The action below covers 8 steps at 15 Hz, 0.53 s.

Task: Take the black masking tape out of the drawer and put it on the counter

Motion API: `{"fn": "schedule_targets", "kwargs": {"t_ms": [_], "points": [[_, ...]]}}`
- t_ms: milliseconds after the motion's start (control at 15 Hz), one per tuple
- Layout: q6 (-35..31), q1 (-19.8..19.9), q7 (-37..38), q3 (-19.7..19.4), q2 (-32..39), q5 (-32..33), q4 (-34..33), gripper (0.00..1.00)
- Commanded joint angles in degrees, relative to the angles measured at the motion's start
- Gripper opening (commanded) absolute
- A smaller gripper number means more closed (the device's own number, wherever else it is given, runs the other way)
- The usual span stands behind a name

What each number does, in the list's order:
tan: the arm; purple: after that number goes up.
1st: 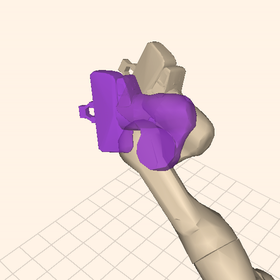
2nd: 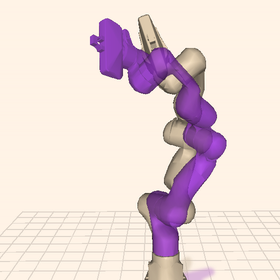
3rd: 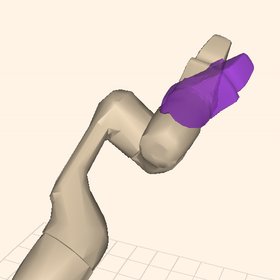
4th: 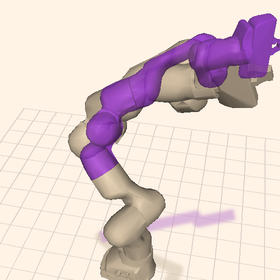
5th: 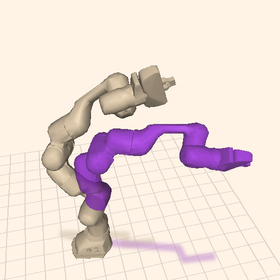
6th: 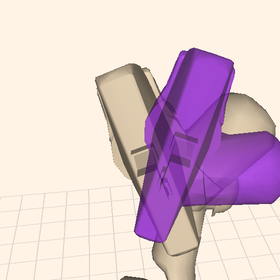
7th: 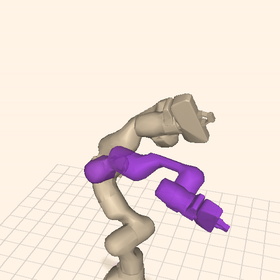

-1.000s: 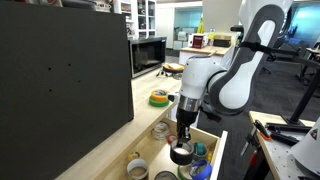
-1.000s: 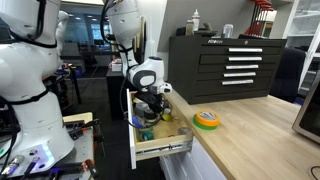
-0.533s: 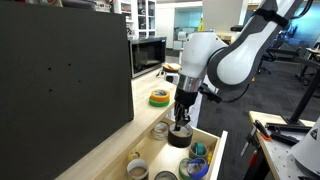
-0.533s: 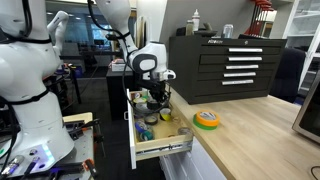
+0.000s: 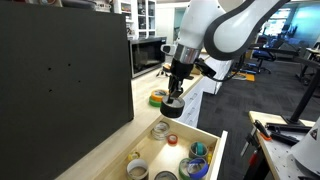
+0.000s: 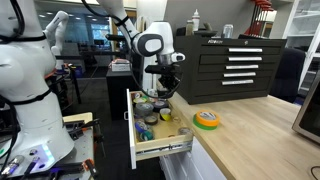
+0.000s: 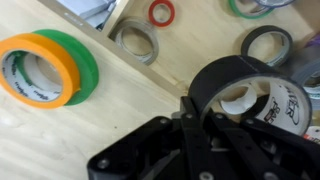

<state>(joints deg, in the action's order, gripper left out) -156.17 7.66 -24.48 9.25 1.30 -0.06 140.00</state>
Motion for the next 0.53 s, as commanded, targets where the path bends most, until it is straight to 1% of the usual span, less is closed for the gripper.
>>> {"fn": "schedule_targets", "kwargs": {"t_ms": [0, 200, 467], "points": [[2.63, -2.47, 3.71, -4.93, 0.18, 4.98, -4.45, 0.04], [2.81, -2.53, 5.52, -7.31, 3.7, 7.42, -9.35, 0.04], [3.42, -2.35, 6.74, -9.31, 9.7, 8.18, -16.34, 0.04]]}}
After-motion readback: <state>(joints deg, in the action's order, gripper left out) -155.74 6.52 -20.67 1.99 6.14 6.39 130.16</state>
